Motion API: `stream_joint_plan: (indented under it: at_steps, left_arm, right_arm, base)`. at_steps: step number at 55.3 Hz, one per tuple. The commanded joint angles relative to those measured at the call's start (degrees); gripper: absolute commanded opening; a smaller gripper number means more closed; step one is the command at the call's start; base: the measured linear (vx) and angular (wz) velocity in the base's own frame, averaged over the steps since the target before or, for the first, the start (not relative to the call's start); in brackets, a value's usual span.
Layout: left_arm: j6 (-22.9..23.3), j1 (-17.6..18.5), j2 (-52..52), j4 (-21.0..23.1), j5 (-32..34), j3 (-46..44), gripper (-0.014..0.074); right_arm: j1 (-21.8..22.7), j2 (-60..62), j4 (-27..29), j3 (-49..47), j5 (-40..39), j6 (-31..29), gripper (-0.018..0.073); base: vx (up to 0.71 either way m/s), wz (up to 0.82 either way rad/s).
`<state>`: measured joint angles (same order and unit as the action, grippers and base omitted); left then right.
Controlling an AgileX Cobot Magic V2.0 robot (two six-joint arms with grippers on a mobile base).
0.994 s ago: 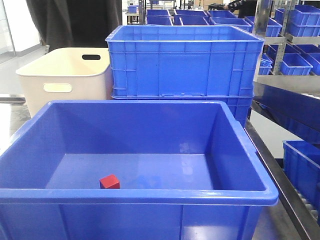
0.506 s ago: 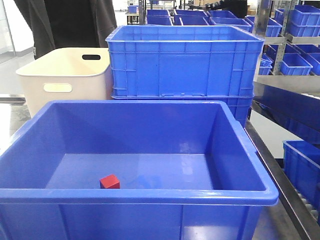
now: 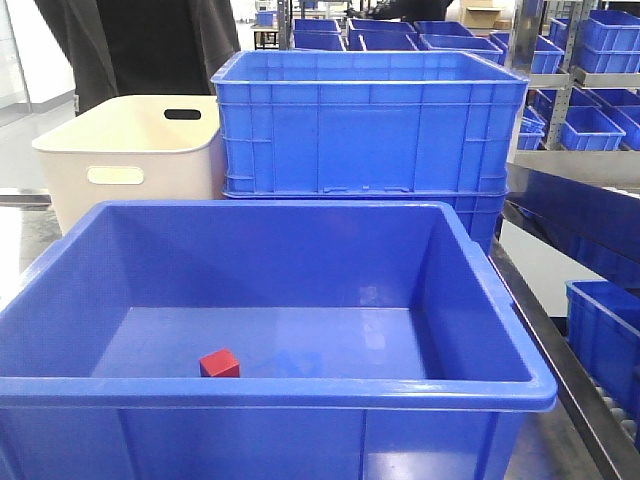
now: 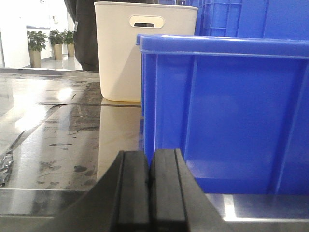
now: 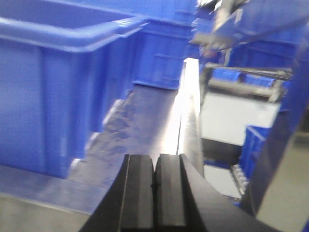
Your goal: Pick red and yellow blocks into blue bin
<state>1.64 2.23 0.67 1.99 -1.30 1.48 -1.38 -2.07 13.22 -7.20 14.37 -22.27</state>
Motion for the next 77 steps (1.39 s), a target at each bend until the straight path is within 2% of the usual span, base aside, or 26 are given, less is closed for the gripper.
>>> stream_joint_plan:
  at_steps: [1, 11, 28, 31, 36, 42, 47, 56, 66, 77]
  left_arm:
    - [0.5, -0.1, 1.0, 0.3, 5.1, -0.9, -0.0001]
    - [0.5, -0.1, 1.0, 0.3, 5.1, -0.9, -0.0001]
    - [0.5, -0.1, 1.0, 0.3, 5.1, -0.9, -0.0001]
    - [0.5, -0.1, 1.0, 0.3, 5.1, -0.9, 0.0]
    - [0.5, -0.1, 1.0, 0.3, 5.1, -0.9, 0.0]
    - [0.5, -0.1, 1.0, 0.3, 5.1, -0.9, 0.0]
    - [0.5, -0.1, 1.0, 0.3, 5.1, -0.9, 0.0]
    - [0.5, -0.1, 1.0, 0.3, 5.1, -0.9, 0.0]
    - [0.5, -0.1, 1.0, 0.3, 5.1, -0.9, 0.0]
    - [0.5, -0.1, 1.0, 0.3, 5.1, -0.9, 0.0]
  right_arm:
    - [0.7, 2.2, 0.5, 3.4, -10.1, -0.3, -0.0011]
    - [0.8, 3.2, 0.8, 9.5, -17.6, -0.3, -0.0011]
    - [0.8, 3.4, 0.1, 9.4, -18.2, -0.1, -0.0011]
    - [0.8, 3.4, -2.9, 9.4, -19.2, 2.5, -0.0011]
    - [0.9, 3.4, -12.3, 9.4, -20.2, 12.4, -0.0011]
    - [0.9, 3.4, -17.7, 9.4, -21.3, 19.8, -0.0011]
    - [1.1, 3.4, -16.8, 9.4, -21.8, 21.0, -0.0011]
    - [4.3, 3.4, -15.0, 9.4, -22.0, 20.9, -0.0011]
    - [2.5, 3.4, -15.8, 9.4, -20.8, 20.9, -0.0011]
    - [2.6, 3.4, -16.5, 9.4, -20.1, 21.0, -0.0011]
  base:
    - [0.0, 0.0]
    - [0.0, 0.0]
    - [0.0, 0.0]
    - [0.0, 0.0]
    - [0.0, 0.0]
    - [0.0, 0.0]
    - [0.0, 0.0]
    - [0.0, 0.0]
    - [0.0, 0.0]
    - [0.0, 0.0]
